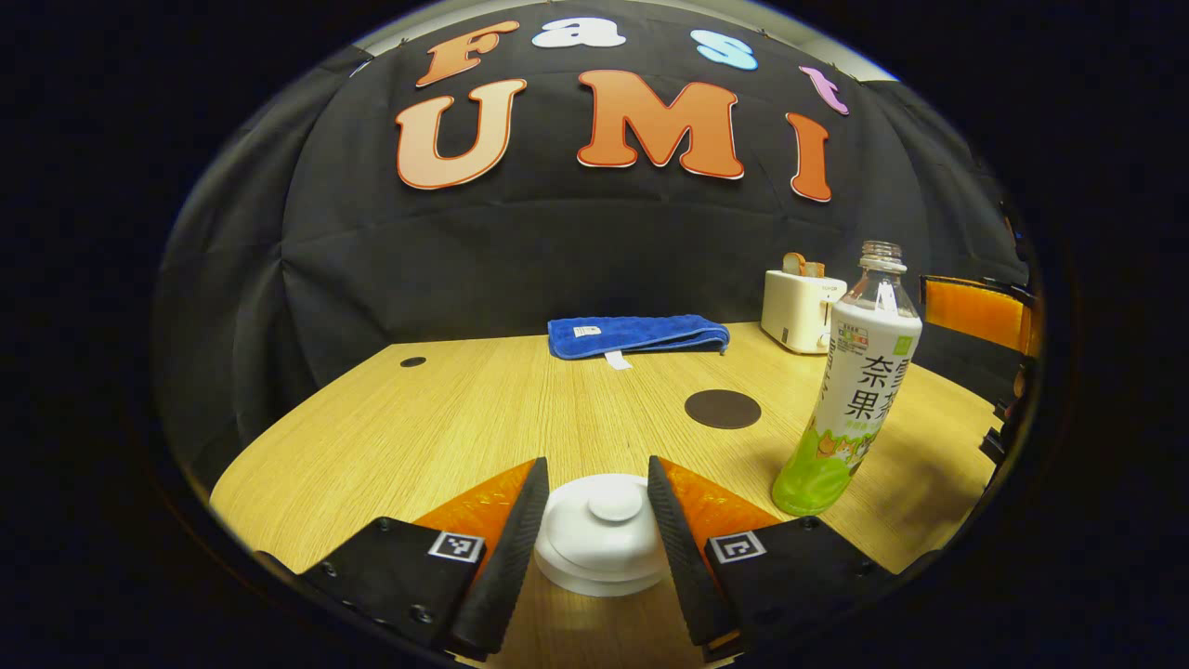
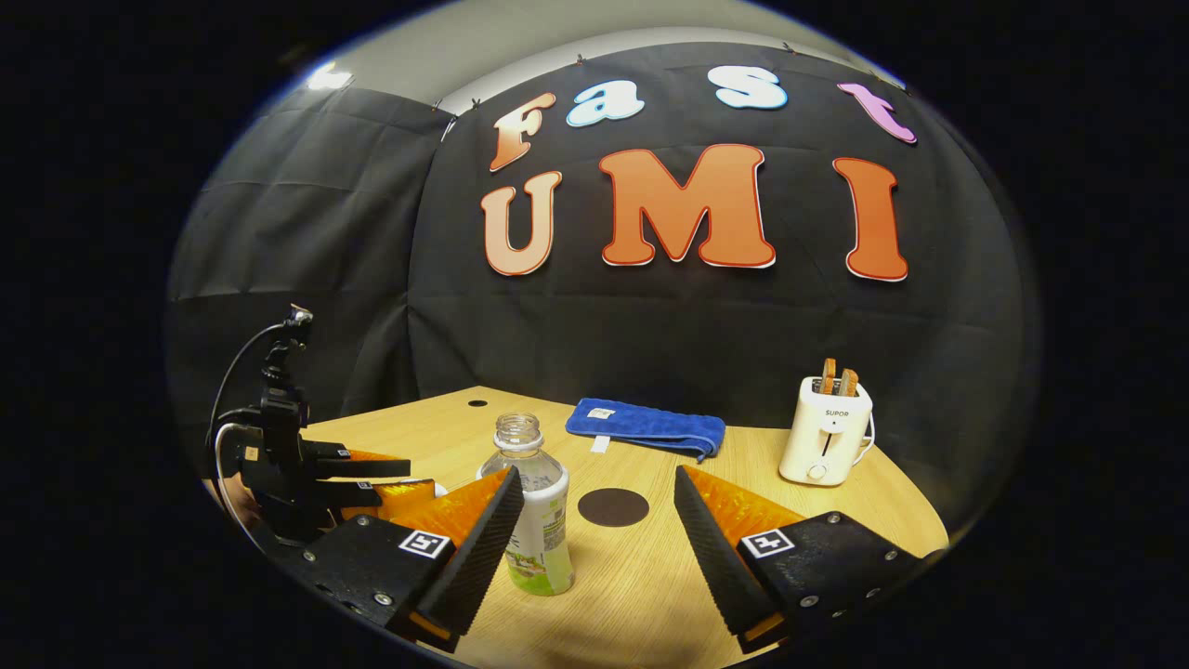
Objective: Open the teacup lid with one hand, grasp the water bottle and pour water into the teacup with the other hand; after pouring, place the water bottle on the coaster and then close the teacup lid.
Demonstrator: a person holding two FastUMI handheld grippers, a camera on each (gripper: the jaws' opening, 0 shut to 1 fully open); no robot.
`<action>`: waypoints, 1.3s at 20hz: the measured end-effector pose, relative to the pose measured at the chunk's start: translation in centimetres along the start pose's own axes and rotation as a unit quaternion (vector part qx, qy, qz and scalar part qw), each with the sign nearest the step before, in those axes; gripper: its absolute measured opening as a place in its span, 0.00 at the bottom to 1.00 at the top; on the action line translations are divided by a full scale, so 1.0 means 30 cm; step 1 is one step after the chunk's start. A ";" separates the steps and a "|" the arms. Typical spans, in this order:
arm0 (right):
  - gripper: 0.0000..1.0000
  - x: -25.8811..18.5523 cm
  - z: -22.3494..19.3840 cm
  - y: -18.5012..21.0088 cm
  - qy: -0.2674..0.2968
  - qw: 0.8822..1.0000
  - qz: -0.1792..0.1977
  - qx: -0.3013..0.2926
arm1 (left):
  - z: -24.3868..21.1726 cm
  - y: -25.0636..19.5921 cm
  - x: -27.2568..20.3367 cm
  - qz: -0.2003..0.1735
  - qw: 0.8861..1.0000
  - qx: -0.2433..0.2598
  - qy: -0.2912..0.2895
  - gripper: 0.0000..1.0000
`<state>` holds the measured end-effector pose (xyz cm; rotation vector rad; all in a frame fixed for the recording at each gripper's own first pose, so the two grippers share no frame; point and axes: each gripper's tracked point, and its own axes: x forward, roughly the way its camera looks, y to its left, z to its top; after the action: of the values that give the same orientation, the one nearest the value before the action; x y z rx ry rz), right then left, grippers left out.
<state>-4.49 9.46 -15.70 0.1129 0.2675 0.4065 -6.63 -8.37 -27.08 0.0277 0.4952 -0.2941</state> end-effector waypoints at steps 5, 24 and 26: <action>0.98 0.021 -0.059 0.008 0.021 1.000 0.011 0.015 | -0.002 -0.009 0.010 0.004 1.000 0.018 -0.004 0.61; 0.98 0.072 -0.211 0.140 0.059 0.996 0.065 -0.018 | 0.129 0.046 -0.012 0.032 0.998 0.020 -0.052 0.31; 0.97 0.101 -0.264 0.165 0.076 0.995 0.070 -0.015 | 0.150 0.101 -0.024 0.056 0.997 0.015 -0.059 0.31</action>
<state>-5.87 15.63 -23.22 0.0715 0.4055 0.5583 -4.27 -5.72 -22.91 0.0669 0.3698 -0.1914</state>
